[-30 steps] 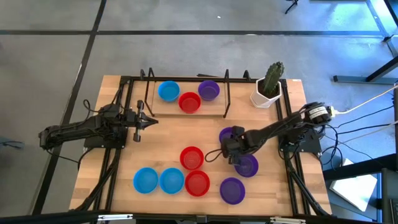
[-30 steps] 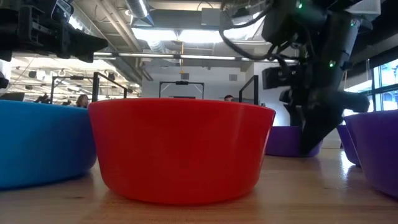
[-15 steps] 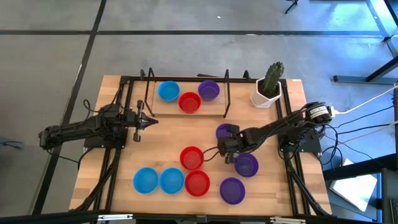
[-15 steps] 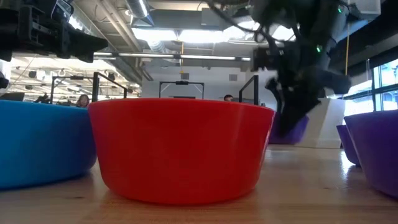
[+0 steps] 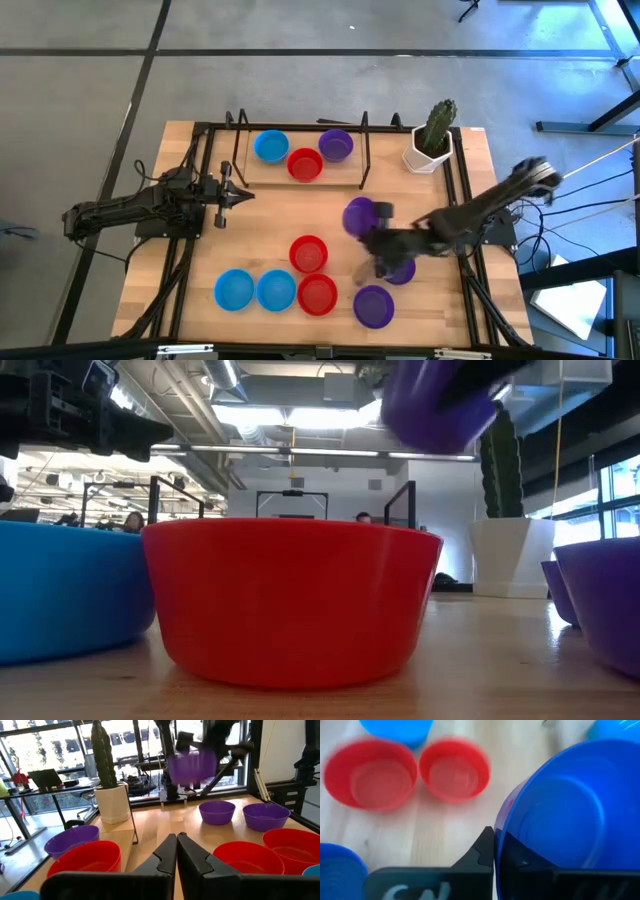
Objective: Pick & Place Mini bowls
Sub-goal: Stack the violet bowl on top of the violet bowl on the shelf
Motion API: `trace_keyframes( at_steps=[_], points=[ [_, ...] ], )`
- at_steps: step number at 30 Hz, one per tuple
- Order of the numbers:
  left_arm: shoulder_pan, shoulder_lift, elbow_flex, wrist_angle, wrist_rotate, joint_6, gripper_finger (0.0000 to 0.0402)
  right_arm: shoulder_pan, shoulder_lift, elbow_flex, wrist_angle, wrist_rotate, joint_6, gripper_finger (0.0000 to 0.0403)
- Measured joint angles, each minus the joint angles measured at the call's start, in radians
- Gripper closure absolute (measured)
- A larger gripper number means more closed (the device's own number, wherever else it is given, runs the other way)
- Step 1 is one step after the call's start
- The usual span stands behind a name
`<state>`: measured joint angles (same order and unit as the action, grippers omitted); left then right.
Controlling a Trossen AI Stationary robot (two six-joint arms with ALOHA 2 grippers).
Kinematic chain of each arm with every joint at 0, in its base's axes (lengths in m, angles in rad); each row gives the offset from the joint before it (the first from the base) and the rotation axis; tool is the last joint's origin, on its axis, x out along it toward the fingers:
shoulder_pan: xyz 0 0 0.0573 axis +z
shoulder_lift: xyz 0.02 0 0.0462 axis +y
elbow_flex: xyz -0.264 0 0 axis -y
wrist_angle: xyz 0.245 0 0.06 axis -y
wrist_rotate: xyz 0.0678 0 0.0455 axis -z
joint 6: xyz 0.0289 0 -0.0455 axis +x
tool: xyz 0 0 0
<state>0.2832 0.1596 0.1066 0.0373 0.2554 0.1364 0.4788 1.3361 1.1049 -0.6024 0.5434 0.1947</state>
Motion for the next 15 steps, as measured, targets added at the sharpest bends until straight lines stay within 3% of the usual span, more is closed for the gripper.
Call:
trace_keyframes(
  at_steps=[2, 6, 15],
  points=[
    [0.000, 0.000, 0.000, -0.001, 0.000, 0.000, 0.0391, 0.037, -0.100, -0.045, 0.007, 0.073, 0.011, 0.0400],
    [0.000, 0.000, 0.000, -0.004, 0.000, 0.000, 0.0393, 0.053, -0.298, -0.187, 0.093, 0.095, 0.010, 0.0401],
    [0.000, 0.000, 0.000, -0.003, 0.000, 0.010, 0.0393, -0.025, -0.596, -0.626, 0.515, -0.016, -0.076, 0.0401]
  ],
)
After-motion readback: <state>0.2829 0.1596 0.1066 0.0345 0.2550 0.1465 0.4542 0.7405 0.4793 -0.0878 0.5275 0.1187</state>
